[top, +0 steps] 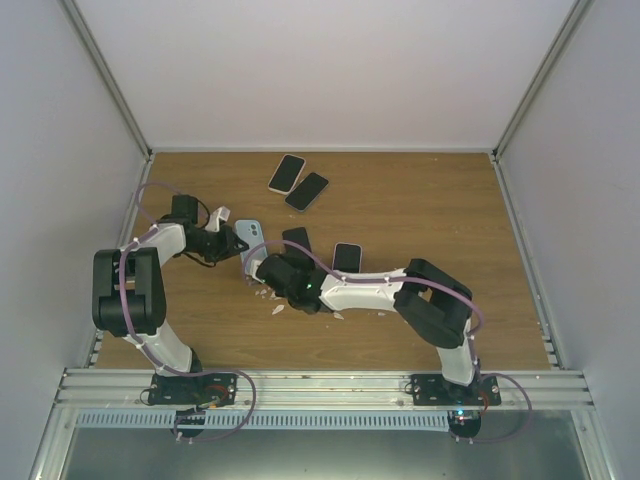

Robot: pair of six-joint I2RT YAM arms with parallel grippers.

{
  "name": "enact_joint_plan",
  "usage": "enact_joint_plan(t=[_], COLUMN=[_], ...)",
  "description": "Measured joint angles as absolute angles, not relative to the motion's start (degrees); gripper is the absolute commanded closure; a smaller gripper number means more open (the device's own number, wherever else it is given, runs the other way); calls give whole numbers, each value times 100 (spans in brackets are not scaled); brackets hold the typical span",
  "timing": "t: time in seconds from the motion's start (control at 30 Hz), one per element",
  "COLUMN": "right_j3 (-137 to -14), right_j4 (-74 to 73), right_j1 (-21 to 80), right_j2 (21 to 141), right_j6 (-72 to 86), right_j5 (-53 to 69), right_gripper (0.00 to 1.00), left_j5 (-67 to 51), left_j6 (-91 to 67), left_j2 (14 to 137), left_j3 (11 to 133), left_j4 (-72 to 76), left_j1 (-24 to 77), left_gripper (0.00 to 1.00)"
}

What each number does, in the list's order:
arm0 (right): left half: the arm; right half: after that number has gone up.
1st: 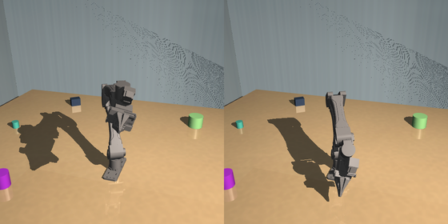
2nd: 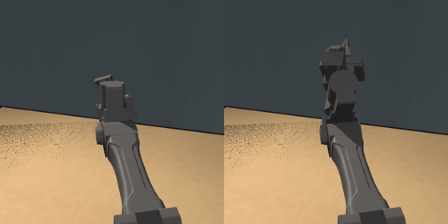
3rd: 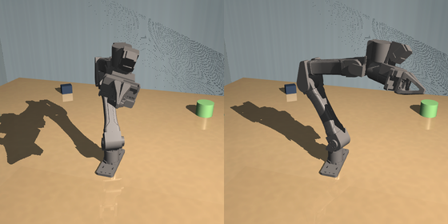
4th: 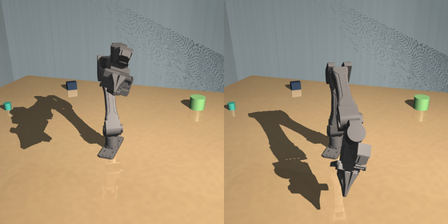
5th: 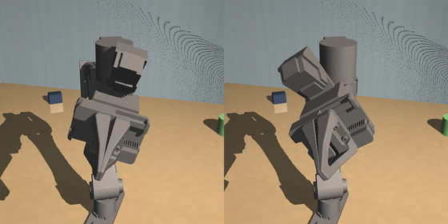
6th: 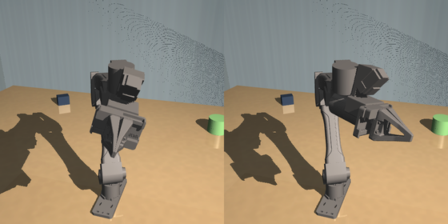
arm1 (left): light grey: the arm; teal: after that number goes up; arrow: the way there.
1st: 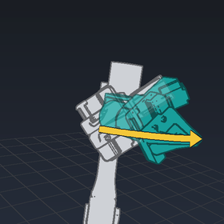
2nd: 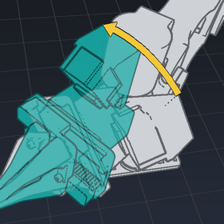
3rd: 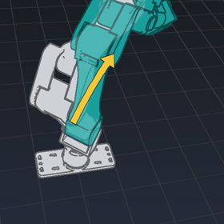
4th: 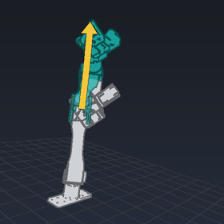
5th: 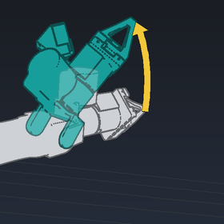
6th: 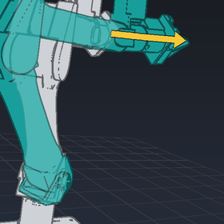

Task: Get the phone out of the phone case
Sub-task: Place the phone case at the center of the board.

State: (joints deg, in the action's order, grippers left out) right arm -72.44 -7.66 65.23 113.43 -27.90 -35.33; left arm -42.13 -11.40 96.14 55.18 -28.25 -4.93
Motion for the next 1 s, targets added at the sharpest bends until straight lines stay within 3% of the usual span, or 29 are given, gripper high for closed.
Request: enact_joint_plan(t=[0.17,0.6,1.0], right_j3=[-7244,-7094,-6672], right_j4=[-1000,-1400,-1643], right_j1=[6405,5439,4239], right_j2=[10980,9483,8552], right_j6=[-2620,-2255,-2018], right_j5=[-3188,-2117,-1022], right_gripper=[53,12,0], left_j5=[-4303,-4764,-5083], left_j6=[-1138,-683,-255], left_j2=[9616,9843,10676], left_j3=[5441,5443,5778], left_j4=[-2805,-3114,-3474], left_j1=[-493,-493,-493], left_gripper=[100,100,100])
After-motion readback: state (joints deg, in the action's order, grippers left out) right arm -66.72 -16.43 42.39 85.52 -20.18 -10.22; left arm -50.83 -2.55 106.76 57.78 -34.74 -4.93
